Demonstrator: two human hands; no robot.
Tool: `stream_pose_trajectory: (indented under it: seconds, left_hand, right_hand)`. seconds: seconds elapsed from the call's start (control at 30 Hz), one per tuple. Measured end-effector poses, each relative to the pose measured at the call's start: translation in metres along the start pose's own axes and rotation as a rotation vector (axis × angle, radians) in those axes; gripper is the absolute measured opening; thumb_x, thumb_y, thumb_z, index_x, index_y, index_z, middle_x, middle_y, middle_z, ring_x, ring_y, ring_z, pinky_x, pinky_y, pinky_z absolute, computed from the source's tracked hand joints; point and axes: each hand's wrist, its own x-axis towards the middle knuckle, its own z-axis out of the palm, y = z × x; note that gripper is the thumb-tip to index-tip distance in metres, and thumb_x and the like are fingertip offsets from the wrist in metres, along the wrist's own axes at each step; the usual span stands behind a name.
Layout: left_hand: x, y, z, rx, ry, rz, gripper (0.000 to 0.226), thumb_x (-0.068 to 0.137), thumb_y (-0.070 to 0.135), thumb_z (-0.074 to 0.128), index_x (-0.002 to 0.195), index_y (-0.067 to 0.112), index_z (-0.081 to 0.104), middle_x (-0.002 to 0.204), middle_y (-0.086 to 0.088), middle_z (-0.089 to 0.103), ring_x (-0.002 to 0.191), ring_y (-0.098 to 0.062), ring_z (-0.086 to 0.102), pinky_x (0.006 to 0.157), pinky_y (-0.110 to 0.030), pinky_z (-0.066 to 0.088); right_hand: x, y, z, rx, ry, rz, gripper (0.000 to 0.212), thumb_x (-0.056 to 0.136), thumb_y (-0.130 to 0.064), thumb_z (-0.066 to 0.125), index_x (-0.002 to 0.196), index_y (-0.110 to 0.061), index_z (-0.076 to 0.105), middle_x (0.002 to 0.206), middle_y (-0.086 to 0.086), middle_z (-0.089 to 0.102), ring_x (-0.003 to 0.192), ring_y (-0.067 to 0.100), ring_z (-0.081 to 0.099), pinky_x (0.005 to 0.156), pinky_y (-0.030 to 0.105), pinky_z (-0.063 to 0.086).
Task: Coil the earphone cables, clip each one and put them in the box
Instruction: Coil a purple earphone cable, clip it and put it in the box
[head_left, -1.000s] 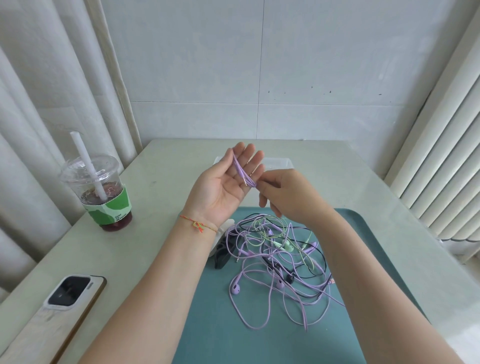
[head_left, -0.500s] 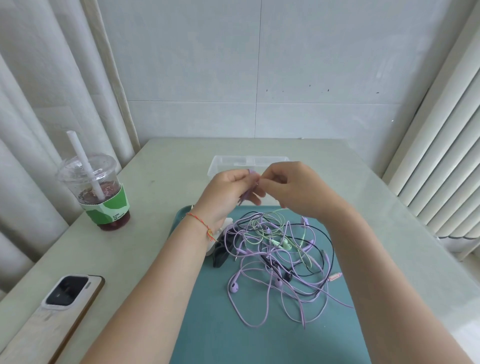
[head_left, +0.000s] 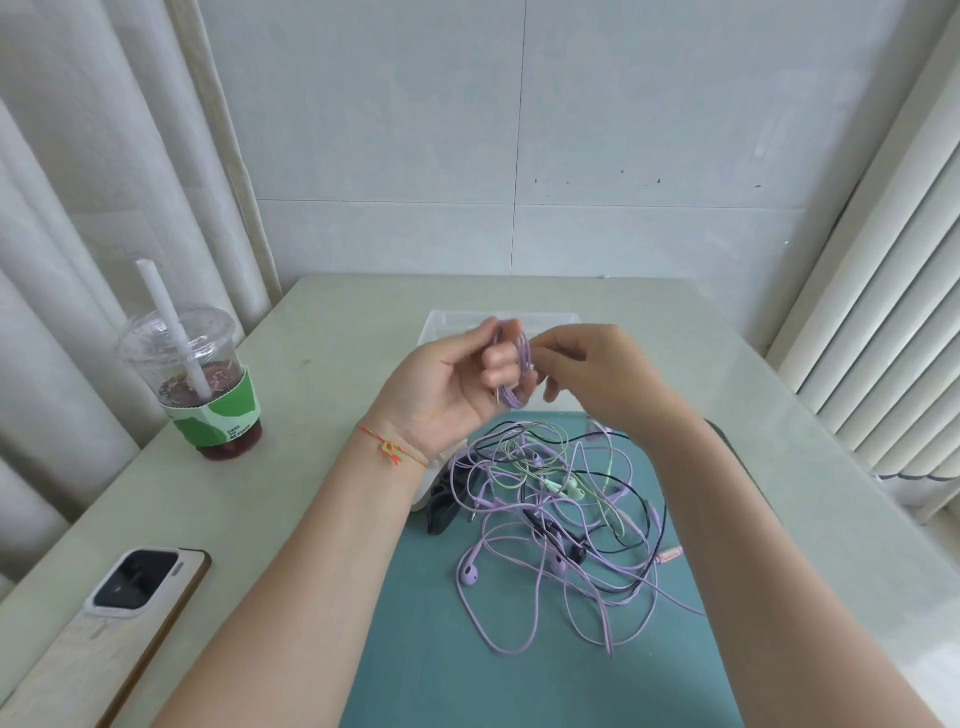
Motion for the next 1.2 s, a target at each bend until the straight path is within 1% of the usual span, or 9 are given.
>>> stream_pose_trajectory:
  seconds: [0.1,0.23,0.4,0.53,0.67,0.8,0.87,1.03,1.2]
  left_hand:
    - [0.000,0.004,0.001,-0.105,0.077,0.161,0.027,0.091,0.018,0.050,0.087,0.006,0.074,0.086,-0.005,0.071,0.081,-0.020,0.071,0.085,-0.036,0.057]
    - [0.003,0.000,-0.001,0.041,0.197,0.319,0.023,0.100,0.019,0.044,0.100,0.009,0.065,0.112,-0.008,0.071,0.115,-0.028,0.063,0.107,-0.040,0.042]
    - [0.008,-0.008,-0.004,0.356,0.321,0.486,0.022,0.101,0.012,0.044,0.092,0.008,0.064,0.109,-0.015,0.068,0.112,-0.025,0.066,0.105,-0.033,0.044]
    - [0.009,-0.014,-0.004,0.663,0.361,0.534,0.022,0.101,0.010,0.048,0.088,0.008,0.065,0.102,-0.034,0.063,0.108,-0.024,0.068,0.097,-0.032,0.046]
    - [0.011,-0.017,-0.008,0.771,0.386,0.573,0.024,0.102,0.013,0.045,0.087,0.012,0.063,0.091,-0.043,0.056,0.105,-0.019,0.069,0.091,-0.030,0.048]
    - [0.011,-0.015,-0.009,0.765,0.370,0.607,0.021,0.100,0.019,0.049,0.088,0.015,0.066,0.091,-0.023,0.054,0.108,-0.019,0.068,0.095,-0.029,0.046]
    - [0.010,-0.017,-0.009,0.769,0.361,0.598,0.021,0.099,0.019,0.051,0.089,0.015,0.068,0.094,-0.018,0.058,0.107,-0.018,0.068,0.098,-0.033,0.044]
    - [0.010,-0.021,-0.008,0.817,0.378,0.588,0.021,0.099,0.014,0.051,0.089,0.015,0.070,0.106,0.000,0.075,0.091,-0.025,0.056,0.077,-0.014,0.045]
    - [0.012,-0.022,-0.010,0.824,0.380,0.567,0.021,0.100,0.016,0.051,0.090,0.014,0.070,0.105,-0.002,0.075,0.096,-0.029,0.061,0.082,-0.018,0.046]
  right_hand:
    - [-0.002,0.002,0.004,-0.087,-0.207,0.033,0.019,0.094,-0.013,0.057,0.086,-0.017,0.074,0.065,-0.011,0.070,0.053,0.002,0.061,0.054,0.010,0.045]
    - [-0.002,0.004,0.013,-0.143,-0.290,0.032,0.014,0.091,-0.016,0.061,0.094,-0.016,0.075,0.086,-0.004,0.074,0.078,0.007,0.067,0.074,0.016,0.050]
    - [-0.004,0.000,0.018,-0.140,-0.343,0.052,0.011,0.092,-0.021,0.058,0.094,-0.016,0.068,0.077,-0.001,0.075,0.057,0.008,0.060,0.063,0.026,0.049]
    - [-0.004,-0.002,0.022,-0.131,-0.270,0.024,0.019,0.091,-0.012,0.052,0.096,-0.017,0.069,0.070,0.008,0.069,0.043,-0.001,0.048,0.044,0.009,0.033]
    - [-0.001,-0.001,0.021,-0.174,-0.125,-0.001,0.024,0.089,-0.012,0.053,0.097,-0.021,0.073,0.073,-0.002,0.065,0.052,0.001,0.049,0.049,0.012,0.036]
    - [-0.001,0.006,0.020,-0.248,-0.093,0.013,0.022,0.088,-0.009,0.053,0.094,-0.019,0.072,0.091,-0.001,0.071,0.084,0.017,0.063,0.071,0.025,0.048]
    - [0.000,0.010,0.022,-0.331,-0.127,0.024,0.020,0.089,-0.010,0.053,0.095,-0.018,0.070,0.088,-0.002,0.066,0.082,0.017,0.058,0.069,0.025,0.043]
    - [0.002,0.016,0.024,-0.418,-0.067,-0.011,0.030,0.090,0.000,0.044,0.103,-0.016,0.066,0.096,0.000,0.052,0.087,0.015,0.052,0.073,0.024,0.036]
    - [0.002,0.017,0.022,-0.439,-0.129,0.015,0.032,0.084,0.006,0.044,0.099,-0.018,0.060,0.102,0.003,0.046,0.092,0.022,0.058,0.075,0.027,0.042]
